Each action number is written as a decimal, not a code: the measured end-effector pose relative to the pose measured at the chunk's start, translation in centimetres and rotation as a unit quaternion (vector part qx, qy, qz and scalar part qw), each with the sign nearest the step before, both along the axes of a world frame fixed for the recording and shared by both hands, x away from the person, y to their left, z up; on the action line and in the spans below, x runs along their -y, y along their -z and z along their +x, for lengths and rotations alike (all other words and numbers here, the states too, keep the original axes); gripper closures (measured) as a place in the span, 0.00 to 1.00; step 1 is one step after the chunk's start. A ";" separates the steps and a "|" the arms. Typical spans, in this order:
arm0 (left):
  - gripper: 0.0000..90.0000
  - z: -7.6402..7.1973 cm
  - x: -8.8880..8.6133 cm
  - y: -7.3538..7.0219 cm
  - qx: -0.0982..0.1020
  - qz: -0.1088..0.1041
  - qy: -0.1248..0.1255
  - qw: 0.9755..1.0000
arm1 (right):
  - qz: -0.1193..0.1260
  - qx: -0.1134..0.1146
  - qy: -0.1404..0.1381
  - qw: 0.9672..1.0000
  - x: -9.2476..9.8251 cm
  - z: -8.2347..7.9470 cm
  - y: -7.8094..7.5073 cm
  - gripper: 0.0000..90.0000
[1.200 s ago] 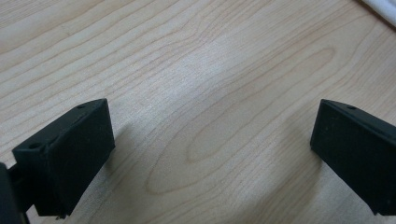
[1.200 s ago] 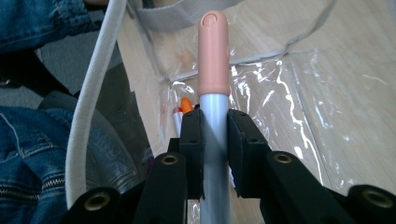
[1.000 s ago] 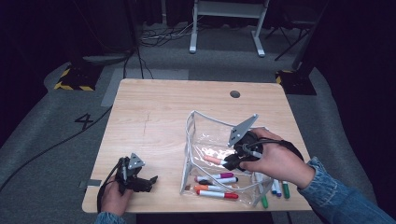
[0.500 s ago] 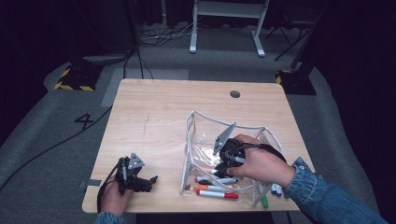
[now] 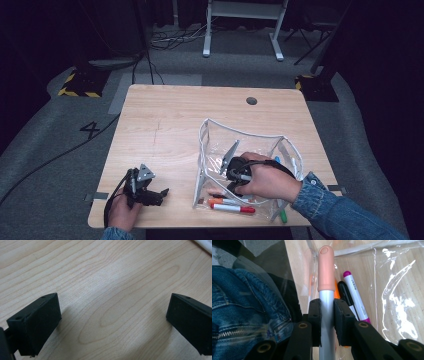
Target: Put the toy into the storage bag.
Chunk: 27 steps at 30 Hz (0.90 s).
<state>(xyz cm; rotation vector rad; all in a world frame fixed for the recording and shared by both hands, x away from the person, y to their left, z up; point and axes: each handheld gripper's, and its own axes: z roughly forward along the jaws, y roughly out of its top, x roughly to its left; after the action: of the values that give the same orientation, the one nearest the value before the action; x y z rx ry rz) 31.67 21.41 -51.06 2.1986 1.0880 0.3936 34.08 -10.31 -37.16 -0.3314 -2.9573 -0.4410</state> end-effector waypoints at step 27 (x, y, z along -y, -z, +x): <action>0.00 0.0 0.0 0.0 0.000 0.000 0.000 1.000 | 0.082 0.083 0.054 0.992 1.7 1.0 -2.4 0.51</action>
<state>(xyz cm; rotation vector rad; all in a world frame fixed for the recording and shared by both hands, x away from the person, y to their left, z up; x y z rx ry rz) 31.67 21.41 -51.06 2.1985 1.0882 0.3936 35.08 -12.02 -34.71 -0.4564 -3.0443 -0.7544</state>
